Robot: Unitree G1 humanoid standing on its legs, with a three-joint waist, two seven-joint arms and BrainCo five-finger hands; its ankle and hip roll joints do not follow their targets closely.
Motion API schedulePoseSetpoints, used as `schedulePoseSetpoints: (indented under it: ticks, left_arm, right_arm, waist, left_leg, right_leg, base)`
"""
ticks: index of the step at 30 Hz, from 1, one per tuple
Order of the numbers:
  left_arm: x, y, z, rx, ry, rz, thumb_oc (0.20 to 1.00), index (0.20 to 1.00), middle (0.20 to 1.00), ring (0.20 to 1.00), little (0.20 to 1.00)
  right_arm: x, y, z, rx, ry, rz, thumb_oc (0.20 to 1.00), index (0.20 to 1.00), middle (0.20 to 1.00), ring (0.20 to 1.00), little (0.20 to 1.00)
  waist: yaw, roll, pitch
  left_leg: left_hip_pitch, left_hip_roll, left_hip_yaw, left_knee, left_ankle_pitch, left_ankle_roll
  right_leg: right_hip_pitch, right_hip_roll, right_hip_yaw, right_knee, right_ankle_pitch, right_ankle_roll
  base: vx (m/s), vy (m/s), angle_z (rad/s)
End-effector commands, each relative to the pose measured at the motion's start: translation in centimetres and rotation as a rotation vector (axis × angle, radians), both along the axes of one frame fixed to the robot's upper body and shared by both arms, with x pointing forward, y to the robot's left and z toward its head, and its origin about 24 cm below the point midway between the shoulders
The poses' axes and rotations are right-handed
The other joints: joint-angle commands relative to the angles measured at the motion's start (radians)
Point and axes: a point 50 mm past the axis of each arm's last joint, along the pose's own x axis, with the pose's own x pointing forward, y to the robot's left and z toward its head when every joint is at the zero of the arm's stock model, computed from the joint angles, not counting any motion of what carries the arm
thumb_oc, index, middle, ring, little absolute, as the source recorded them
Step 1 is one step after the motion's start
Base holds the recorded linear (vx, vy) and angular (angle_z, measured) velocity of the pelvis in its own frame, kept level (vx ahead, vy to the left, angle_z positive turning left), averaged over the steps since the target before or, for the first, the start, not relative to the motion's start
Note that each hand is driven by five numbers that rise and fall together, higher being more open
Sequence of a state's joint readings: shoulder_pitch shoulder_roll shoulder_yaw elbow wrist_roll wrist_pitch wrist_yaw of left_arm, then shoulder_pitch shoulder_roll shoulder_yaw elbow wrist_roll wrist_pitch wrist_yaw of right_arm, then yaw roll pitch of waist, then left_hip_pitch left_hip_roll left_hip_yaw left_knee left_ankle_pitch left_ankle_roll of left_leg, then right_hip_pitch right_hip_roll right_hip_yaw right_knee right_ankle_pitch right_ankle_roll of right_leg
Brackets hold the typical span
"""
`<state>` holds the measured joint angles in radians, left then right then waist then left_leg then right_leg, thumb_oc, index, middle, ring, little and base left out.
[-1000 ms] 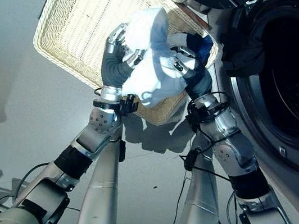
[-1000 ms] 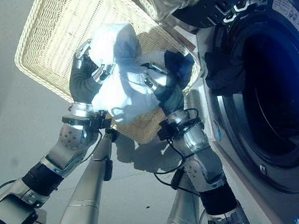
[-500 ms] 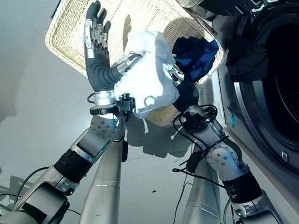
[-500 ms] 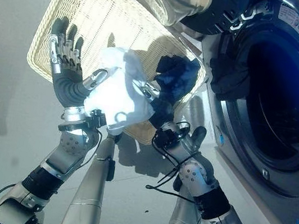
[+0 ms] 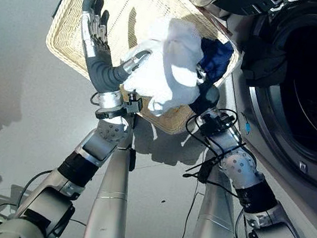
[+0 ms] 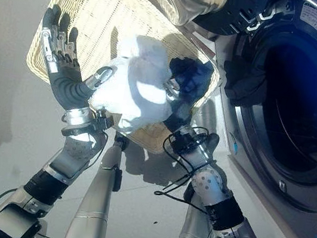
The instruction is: Put the clothes into the washing machine.
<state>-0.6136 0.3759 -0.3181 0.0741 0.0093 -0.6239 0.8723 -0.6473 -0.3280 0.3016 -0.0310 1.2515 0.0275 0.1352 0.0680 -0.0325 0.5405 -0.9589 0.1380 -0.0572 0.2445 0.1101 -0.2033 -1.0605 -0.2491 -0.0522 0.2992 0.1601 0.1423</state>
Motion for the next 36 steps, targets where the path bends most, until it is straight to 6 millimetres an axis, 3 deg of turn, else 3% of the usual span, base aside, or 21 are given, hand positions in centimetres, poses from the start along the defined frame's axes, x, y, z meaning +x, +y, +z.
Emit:
schedulePoseSetpoints:
  ticks: [1, 6, 14, 16, 24, 26, 28, 30, 31, 32, 36]
  left_arm:
    - [-0.2, 1.4, 1.7, -0.038, -0.071, 0.043, 1.0, 1.0, 1.0, 1.0, 1.0]
    - [0.7, 2.3, 1.4, -0.014, -0.026, 0.119, 1.0, 1.0, 1.0, 1.0, 1.0]
    - [2.4, 4.3, 0.6, -0.02, 0.07, 0.203, 1.0, 1.0, 1.0, 1.0, 1.0]
    - [2.5, 4.4, 0.6, -0.021, 0.081, 0.209, 1.0, 1.0, 1.0, 1.0, 1.0]
    - [4.4, 6.0, -0.9, -0.029, 0.2, 0.283, 1.0, 1.0, 1.0, 1.0, 1.0]
    - [5.1, 6.4, -1.2, -0.026, 0.231, 0.303, 1.0, 1.0, 1.0, 1.0, 1.0]
    - [5.3, 6.4, -1.2, -0.024, 0.24, 0.31, 1.0, 1.0, 1.0, 1.0, 1.0]
    - [5.7, 6.4, -1.5, -0.029, 0.258, 0.315, 1.0, 1.0, 1.0, 1.0, 1.0]
    - [5.8, 6.8, -1.7, -0.019, 0.272, 0.321, 1.0, 1.0, 1.0, 1.0, 1.0]
    - [5.9, 6.8, -1.7, -0.017, 0.274, 0.32, 1.0, 1.0, 1.0, 1.0, 1.0]
    - [5.8, 7.6, -2.2, 0.04, 0.296, 0.343, 1.0, 1.0, 1.0, 1.0, 1.0]
  right_arm:
    - [-1.3, -0.1, 2.9, 0.168, -0.151, 0.072, 0.2, 0.2, 0.2, 0.2, 0.2]
    - [-0.7, -2.1, 3.6, 0.214, -0.171, -0.019, 0.2, 0.2, 0.2, 0.2, 0.2]
    - [0.8, -6.9, 3.8, 0.248, -0.161, -0.225, 0.2, 0.2, 0.2, 0.2, 0.2]
    - [0.9, -7.2, 3.8, 0.248, -0.158, -0.237, 0.2, 0.2, 0.2, 0.2, 0.2]
    - [3.7, -11.4, 1.8, 0.278, 0.044, -0.427, 0.2, 0.2, 0.2, 0.2, 0.2]
    - [5.1, -14.4, 0.0, 0.327, 0.179, -0.564, 0.2, 0.2, 0.2, 0.2, 0.2]
    - [5.5, -15.4, -0.5, 0.331, 0.222, -0.616, 0.2, 0.2, 0.2, 0.2, 0.2]
    - [5.9, -17.9, -1.3, 0.41, 0.34, -0.759, 0.2, 0.2, 0.2, 0.2, 0.2]
    - [5.8, -20.6, -0.8, 0.477, 0.368, -0.864, 0.2, 0.2, 0.2, 0.2, 0.2]
    - [5.6, -21.2, -0.4, 0.497, 0.361, -0.896, 0.2, 0.2, 0.2, 0.2, 0.2]
    - [3.1, -26.7, 3.8, 0.7, 0.284, -1.261, 0.2, 0.2, 0.2, 0.2, 0.2]
  waist:
    - [-0.024, 0.03, -0.02]
    - [-0.032, 0.028, -0.02]
    - [-0.053, 0.025, -0.02]
    - [-0.054, 0.025, -0.02]
    - [-0.064, 0.026, -0.02]
    - [-0.067, 0.026, -0.02]
    - [-0.068, 0.027, -0.02]
    - [-0.067, 0.03, -0.02]
    - [-0.068, 0.03, -0.02]
    - [-0.067, 0.031, -0.02]
    - [-0.064, 0.022, -0.02]
  left_leg:
    - [-0.04, -0.094, -0.007, -0.008, 0.025, 0.089]
    - [-0.04, -0.09, -0.003, -0.006, 0.024, 0.085]
    - [-0.035, -0.077, 0.01, -0.009, 0.021, 0.075]
    - [-0.035, -0.076, 0.011, -0.009, 0.021, 0.074]
    - [-0.033, -0.063, 0.022, -0.01, 0.021, 0.062]
    - [-0.032, -0.057, 0.029, -0.009, 0.018, 0.057]
    - [-0.032, -0.056, 0.03, -0.009, 0.017, 0.056]
    - [-0.033, -0.053, 0.031, -0.004, 0.013, 0.054]
    - [-0.031, -0.049, 0.033, 0.002, 0.006, 0.053]
    - [-0.032, -0.047, 0.033, 0.004, 0.004, 0.052]
    - [-0.035, -0.039, 0.023, 0.01, -0.011, 0.055]
  right_leg:
    - [0.012, 0.047, -0.083, -0.016, 0.032, 0.05]
    - [0.012, 0.049, -0.08, -0.015, 0.034, 0.053]
    - [0.01, 0.054, -0.07, -0.016, 0.035, 0.057]
    - [0.009, 0.054, -0.069, -0.016, 0.035, 0.058]
    - [0.007, 0.058, -0.065, -0.013, 0.035, 0.061]
    - [0.009, 0.061, -0.065, -0.014, 0.033, 0.061]
    - [0.01, 0.063, -0.066, -0.016, 0.033, 0.061]
    - [0.008, 0.067, -0.064, -0.016, 0.033, 0.058]
    - [0.012, 0.069, -0.064, -0.017, 0.032, 0.057]
    - [0.012, 0.07, -0.064, -0.017, 0.032, 0.057]
    - [0.021, 0.077, -0.072, -0.025, 0.034, 0.06]
  base:
    - [0.0, 0.0, 0.0]
    - [0.0, 0.0, 0.0]
    - [0.0, 0.008, 0.0]
    - [0.0, 0.0, 0.0]
    - [0.0, 0.024, -0.01]
    - [0.0, 0.0, 0.0]
    - [0.0, 0.017, -0.01]
    - [0.0, 0.039, -0.05]
    - [0.0, 0.013, -0.07]
    - [0.0, -0.017, -0.09]
    - [0.0, -0.069, -0.08]
